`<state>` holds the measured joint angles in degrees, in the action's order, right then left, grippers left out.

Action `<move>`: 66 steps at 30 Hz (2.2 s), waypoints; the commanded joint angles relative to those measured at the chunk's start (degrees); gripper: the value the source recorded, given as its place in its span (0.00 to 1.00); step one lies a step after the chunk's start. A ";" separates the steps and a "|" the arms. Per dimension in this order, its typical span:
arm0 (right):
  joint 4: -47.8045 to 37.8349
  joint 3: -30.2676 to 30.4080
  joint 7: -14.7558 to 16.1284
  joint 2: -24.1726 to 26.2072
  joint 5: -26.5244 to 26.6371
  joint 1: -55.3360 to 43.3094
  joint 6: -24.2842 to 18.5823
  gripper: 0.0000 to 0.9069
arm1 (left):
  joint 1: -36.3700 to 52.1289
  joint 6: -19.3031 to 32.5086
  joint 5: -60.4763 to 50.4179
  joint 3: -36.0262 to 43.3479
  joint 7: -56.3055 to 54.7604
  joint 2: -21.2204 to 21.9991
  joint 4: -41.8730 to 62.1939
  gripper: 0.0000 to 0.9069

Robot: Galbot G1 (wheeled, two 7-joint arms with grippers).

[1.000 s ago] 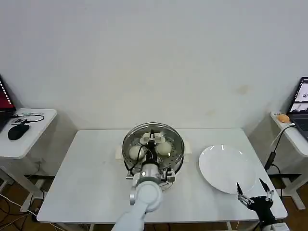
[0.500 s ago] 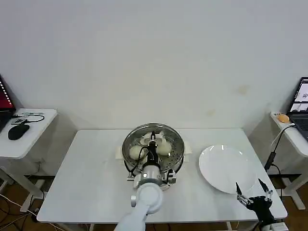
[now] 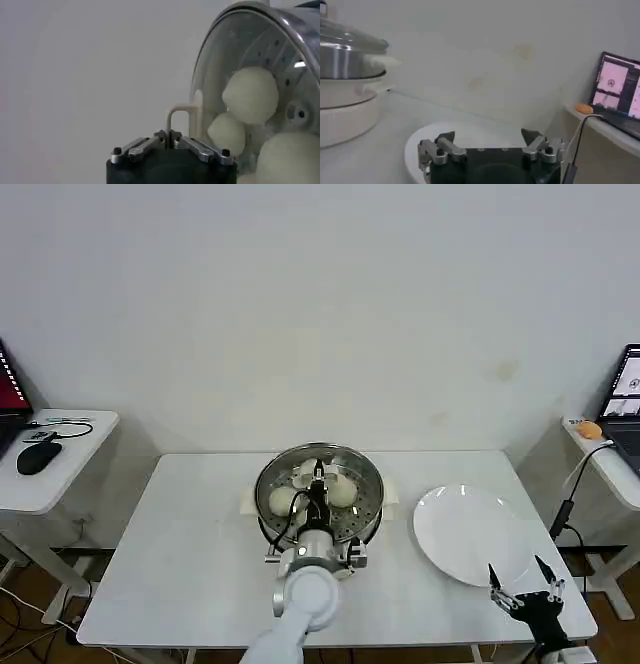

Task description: Take steamed baozi put them in steamer then cover it.

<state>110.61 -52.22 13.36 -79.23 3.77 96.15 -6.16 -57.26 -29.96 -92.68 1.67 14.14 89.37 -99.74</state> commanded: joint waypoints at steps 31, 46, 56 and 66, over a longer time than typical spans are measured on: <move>-0.78 0.59 -0.51 -0.24 -1.28 0.25 0.16 1.00 | -8.96 3.65 19.98 -2.52 -3.33 -15.10 -22.32 1.00; -2.23 2.98 -1.79 0.15 -1.47 1.38 -3.37 1.00 | -32.08 42.15 88.94 -34.86 -25.62 -16.01 -22.11 1.00; 2.38 5.63 -4.17 3.58 9.44 4.33 -2.74 1.00 | -40.27 31.99 96.46 -38.04 -26.14 -12.31 -23.97 1.00; 3.83 8.22 -6.86 8.42 14.34 6.31 1.11 1.00 | -40.55 30.82 92.46 -41.78 -21.78 -9.12 -19.81 1.00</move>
<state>112.16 -46.14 8.48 -74.77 11.38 100.65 -7.57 -93.06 -0.31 -6.10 -33.65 -8.27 77.02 -121.62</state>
